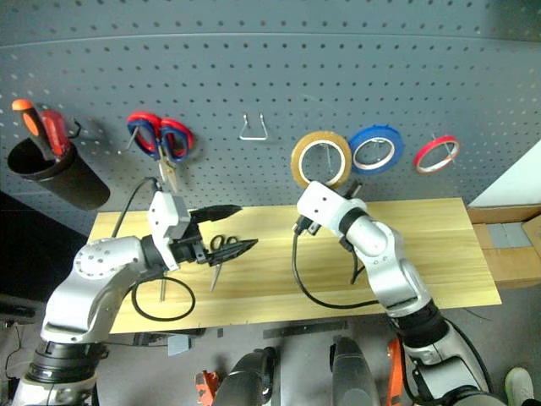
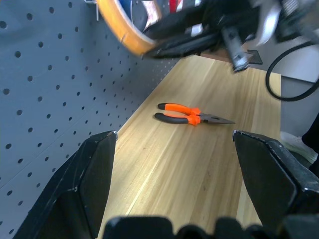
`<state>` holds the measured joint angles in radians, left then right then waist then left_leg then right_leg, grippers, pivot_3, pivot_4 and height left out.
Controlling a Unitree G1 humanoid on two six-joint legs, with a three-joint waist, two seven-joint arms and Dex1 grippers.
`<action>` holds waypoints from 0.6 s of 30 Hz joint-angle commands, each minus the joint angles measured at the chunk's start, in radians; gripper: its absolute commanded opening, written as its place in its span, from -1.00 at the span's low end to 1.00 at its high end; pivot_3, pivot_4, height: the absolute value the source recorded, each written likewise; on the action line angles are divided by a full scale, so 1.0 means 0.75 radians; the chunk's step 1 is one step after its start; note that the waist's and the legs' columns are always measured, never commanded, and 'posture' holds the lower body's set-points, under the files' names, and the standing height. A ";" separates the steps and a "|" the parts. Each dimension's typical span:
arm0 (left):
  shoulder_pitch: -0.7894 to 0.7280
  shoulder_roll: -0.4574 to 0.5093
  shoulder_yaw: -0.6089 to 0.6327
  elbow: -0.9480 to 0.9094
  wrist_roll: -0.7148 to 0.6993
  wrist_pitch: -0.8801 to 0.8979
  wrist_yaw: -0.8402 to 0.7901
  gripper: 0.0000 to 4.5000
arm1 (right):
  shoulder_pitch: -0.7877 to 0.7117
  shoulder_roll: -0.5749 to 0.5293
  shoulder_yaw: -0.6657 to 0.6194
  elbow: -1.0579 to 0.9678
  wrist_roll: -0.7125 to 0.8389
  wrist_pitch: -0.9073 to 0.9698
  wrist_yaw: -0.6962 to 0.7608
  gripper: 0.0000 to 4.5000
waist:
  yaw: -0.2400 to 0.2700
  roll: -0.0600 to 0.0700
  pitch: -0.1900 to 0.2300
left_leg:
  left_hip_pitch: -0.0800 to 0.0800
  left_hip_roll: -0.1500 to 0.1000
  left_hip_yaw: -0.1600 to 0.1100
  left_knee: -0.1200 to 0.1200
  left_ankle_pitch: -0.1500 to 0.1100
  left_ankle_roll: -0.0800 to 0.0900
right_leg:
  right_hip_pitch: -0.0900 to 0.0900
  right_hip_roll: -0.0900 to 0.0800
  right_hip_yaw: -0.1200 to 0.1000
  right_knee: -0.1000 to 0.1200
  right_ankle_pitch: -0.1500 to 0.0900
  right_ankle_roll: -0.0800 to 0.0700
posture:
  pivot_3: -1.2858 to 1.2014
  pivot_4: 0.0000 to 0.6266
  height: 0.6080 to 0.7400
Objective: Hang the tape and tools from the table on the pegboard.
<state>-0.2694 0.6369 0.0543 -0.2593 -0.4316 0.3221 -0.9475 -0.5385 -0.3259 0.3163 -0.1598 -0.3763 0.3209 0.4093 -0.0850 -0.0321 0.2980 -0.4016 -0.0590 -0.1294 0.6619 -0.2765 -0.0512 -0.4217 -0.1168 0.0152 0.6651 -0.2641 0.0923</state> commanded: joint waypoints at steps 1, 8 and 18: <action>-0.002 -0.003 0.009 -0.007 -0.003 -0.042 -0.007 0.78 | -0.031 0.013 0.003 0.031 -0.024 -0.076 -0.046 -0.95 | -0.001 0.000 0.000 | 0.000 0.000 0.000 0.000 0.000 0.000 | 0.000 0.000 0.000 0.000 0.000 0.000 | -0.04 -0.22 1.00; 0.024 0.005 0.012 0.002 0.008 -0.069 -0.008 0.78 | 0.055 0.044 -0.027 -0.001 0.017 -0.042 -0.049 -0.28 | -0.001 0.000 0.000 | 0.000 0.000 0.000 0.000 0.000 0.000 | 0.000 0.000 0.000 0.001 0.000 0.000 | -0.04 -0.22 1.00; 0.123 0.155 -0.023 0.171 0.160 -0.227 -0.134 0.78 | 0.469 0.168 -0.149 -0.369 0.179 0.569 -0.001 0.99 | -0.002 0.001 -0.001 | 0.001 0.000 -0.002 0.001 0.000 0.001 | 0.000 0.000 0.002 0.003 0.000 -0.001 | -0.05 -0.18 1.00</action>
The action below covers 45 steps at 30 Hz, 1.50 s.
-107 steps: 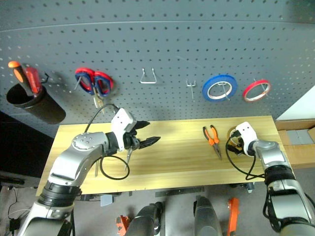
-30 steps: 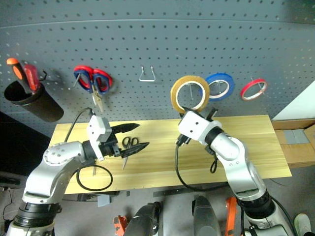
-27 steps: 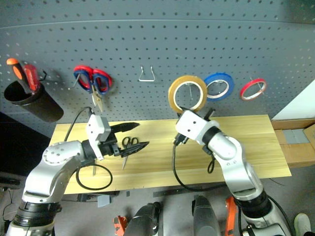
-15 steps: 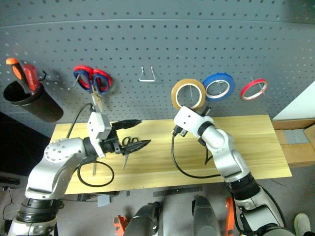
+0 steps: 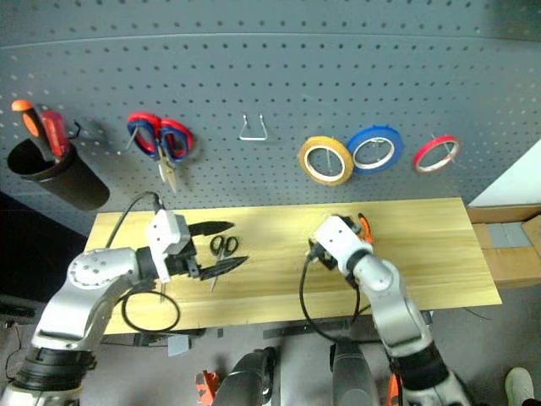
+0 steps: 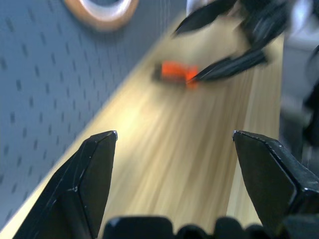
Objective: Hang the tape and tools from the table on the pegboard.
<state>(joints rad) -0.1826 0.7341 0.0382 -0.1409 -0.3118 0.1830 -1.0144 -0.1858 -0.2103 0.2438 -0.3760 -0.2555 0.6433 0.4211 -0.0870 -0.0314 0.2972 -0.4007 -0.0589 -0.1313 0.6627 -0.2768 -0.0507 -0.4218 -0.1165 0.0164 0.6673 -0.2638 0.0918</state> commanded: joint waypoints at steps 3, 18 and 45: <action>-0.010 0.035 -0.014 0.042 -0.010 -0.036 -0.095 0.78 | -0.063 0.021 -0.076 -0.009 0.001 0.264 -0.063 0.99 | 0.002 0.000 0.000 | 0.001 0.000 0.000 0.002 -0.001 0.002 | 0.000 0.000 0.000 0.006 0.001 -0.001 | -0.05 -0.17 1.00; -0.092 0.027 -0.015 0.076 -0.048 0.035 -0.161 0.78 | -0.596 0.056 -0.341 1.049 0.177 0.006 -0.283 0.99 | -0.005 0.000 0.000 | 0.002 0.002 0.005 0.001 0.004 -0.005 | -0.004 0.002 -0.001 0.012 0.002 -0.003 | -0.03 -0.16 1.00; -0.014 -0.009 0.024 0.084 -0.044 -0.009 -0.071 0.78 | -0.761 -0.019 -0.258 1.517 0.240 -0.148 -0.164 0.19 | -0.013 -0.001 -0.029 | 0.003 0.002 0.006 0.002 0.004 -0.005 | -0.003 0.003 0.000 0.014 0.002 -0.003 | -0.04 -0.31 1.00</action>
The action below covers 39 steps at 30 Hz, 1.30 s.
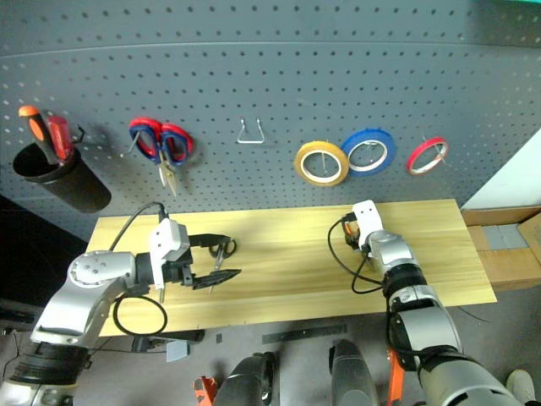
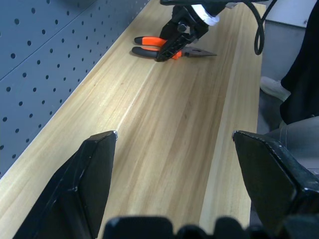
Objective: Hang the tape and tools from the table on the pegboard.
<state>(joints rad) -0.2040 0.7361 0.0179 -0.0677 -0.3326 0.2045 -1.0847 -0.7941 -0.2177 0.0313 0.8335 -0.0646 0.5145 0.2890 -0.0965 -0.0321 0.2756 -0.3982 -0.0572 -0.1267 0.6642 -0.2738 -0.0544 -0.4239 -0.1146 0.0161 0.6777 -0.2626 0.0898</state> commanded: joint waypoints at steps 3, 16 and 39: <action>0.033 -0.031 0.082 -0.018 -0.026 -0.047 0.056 0.78 | 0.115 -0.016 0.044 -0.337 -0.007 0.070 0.028 0.19 | 0.000 0.000 0.000 | -0.001 0.000 0.000 0.000 0.000 0.000 | -0.001 0.000 0.000 0.000 0.000 0.000 | -0.04 -0.31 1.00; 0.269 -0.140 0.355 -0.186 -0.254 -0.003 0.204 0.78 | 0.597 0.168 0.227 -1.916 0.149 0.589 0.003 0.19 | 0.008 0.001 0.000 | -0.002 0.000 -0.007 -0.002 -0.003 0.005 | -0.004 0.000 0.002 0.000 0.000 0.000 | -0.02 -0.25 1.00; 0.214 -0.228 0.491 -0.270 -0.440 0.043 0.403 0.78 | -0.409 0.444 0.171 -0.972 0.152 -0.259 -0.077 0.19 | 0.018 0.001 0.000 | -0.003 0.007 -0.007 -0.004 0.004 -0.007 | -0.011 0.007 0.000 0.001 0.004 -0.006 | 0.04 -0.31 1.00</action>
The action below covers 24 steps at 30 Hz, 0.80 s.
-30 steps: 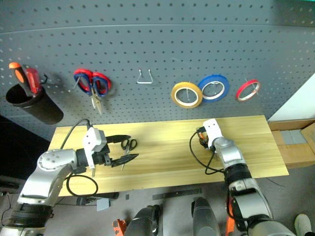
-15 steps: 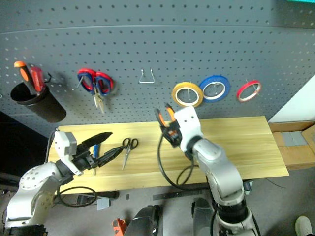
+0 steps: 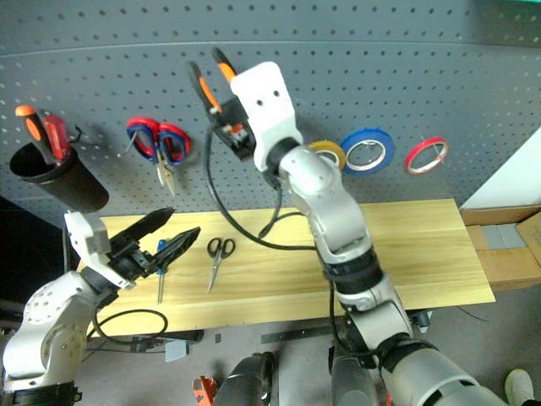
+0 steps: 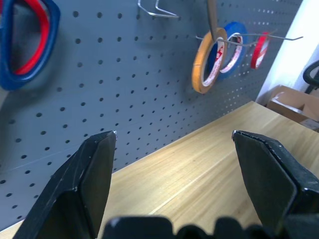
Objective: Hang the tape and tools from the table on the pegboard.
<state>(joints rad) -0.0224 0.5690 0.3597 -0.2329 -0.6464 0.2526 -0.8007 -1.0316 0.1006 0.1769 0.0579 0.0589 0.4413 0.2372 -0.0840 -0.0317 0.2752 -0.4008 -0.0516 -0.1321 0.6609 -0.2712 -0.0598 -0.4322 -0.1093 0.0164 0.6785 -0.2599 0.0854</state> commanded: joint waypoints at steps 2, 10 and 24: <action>-0.060 -0.012 0.023 -0.046 -0.016 -0.023 0.039 0.78 | -0.147 0.023 -0.036 0.181 -0.020 -0.266 -0.022 0.19 | 0.001 0.000 0.000 | 0.000 0.000 0.000 0.000 0.000 0.000 | 0.000 0.000 0.000 0.001 0.000 0.000 | 0.04 -0.31 1.00; -0.159 -0.033 -0.004 -0.029 -0.006 -0.015 0.071 0.78 | -0.280 0.049 -0.097 0.570 -0.018 -0.658 -0.055 0.19 | 0.003 0.000 0.000 | -0.001 0.000 0.001 0.000 0.001 -0.001 | -0.002 0.001 0.000 0.001 0.000 -0.001 | 0.06 -0.32 1.00; -0.204 -0.046 -0.033 0.007 0.012 -0.033 0.072 0.78 | -0.094 0.021 -0.068 0.808 -0.162 -1.107 -0.104 0.19 | 0.002 0.000 0.000 | -0.001 0.009 0.012 0.000 0.001 -0.003 | -0.005 0.006 0.001 0.002 0.002 -0.004 | 0.05 -0.32 1.00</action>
<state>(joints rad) -0.1672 0.5406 0.3292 -0.2187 -0.6377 0.2512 -0.7428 -1.0861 0.1142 0.1242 0.6936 -0.0524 -0.3416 0.1786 -0.0823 -0.0318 0.2751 -0.4014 -0.0444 -0.1228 0.6607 -0.2701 -0.0620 -0.4365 -0.1047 0.0169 0.6800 -0.2579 0.0821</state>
